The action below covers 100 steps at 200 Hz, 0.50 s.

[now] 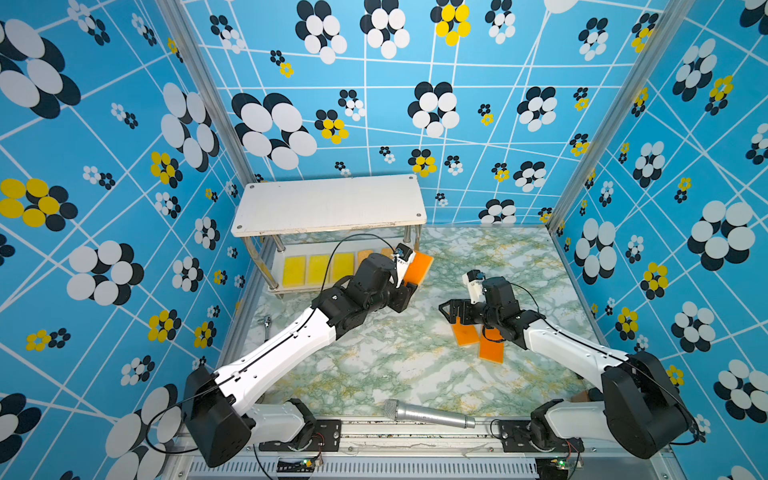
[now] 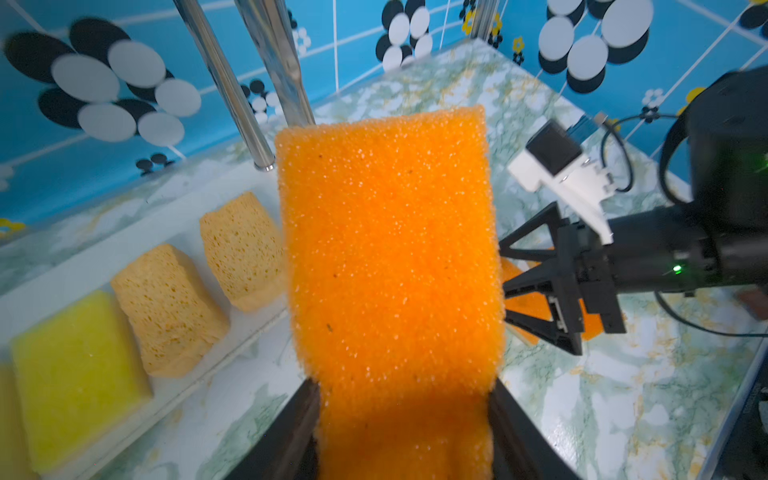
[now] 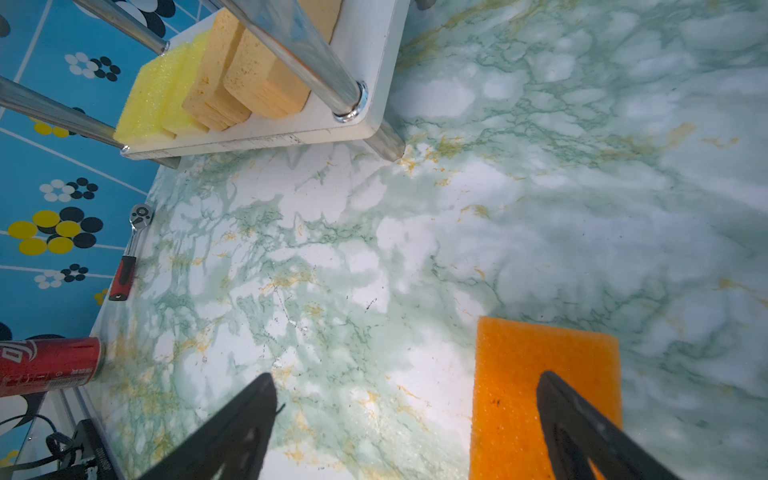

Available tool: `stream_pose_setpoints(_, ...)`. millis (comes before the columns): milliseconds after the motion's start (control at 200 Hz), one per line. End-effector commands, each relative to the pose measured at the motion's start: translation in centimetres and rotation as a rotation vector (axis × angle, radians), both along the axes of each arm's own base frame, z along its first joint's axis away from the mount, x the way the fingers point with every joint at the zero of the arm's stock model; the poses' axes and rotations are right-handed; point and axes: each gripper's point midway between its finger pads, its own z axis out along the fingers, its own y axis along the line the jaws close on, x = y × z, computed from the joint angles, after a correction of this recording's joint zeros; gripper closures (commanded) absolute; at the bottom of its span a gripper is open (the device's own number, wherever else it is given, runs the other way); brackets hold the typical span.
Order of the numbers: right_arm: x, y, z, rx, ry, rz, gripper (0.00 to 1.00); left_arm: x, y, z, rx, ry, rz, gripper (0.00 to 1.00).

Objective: Place and organize the cleaning sponges onto the shelf
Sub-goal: 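Carry the orange sponge with the left gripper up to the upper shelf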

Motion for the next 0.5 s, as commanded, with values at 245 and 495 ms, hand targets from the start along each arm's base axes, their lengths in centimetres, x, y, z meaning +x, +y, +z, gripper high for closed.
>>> stream_pose_setpoints(245,0.2,-0.1,-0.3,0.011,0.011,-0.01,0.01,0.0,0.5,10.5,-0.113,-0.217,-0.001,0.44)
stream_pose_setpoints(495,0.2,0.0,-0.3,0.015,0.01,-0.008,0.01,2.7,2.6,16.5,-0.215,-0.338,0.125,0.44)
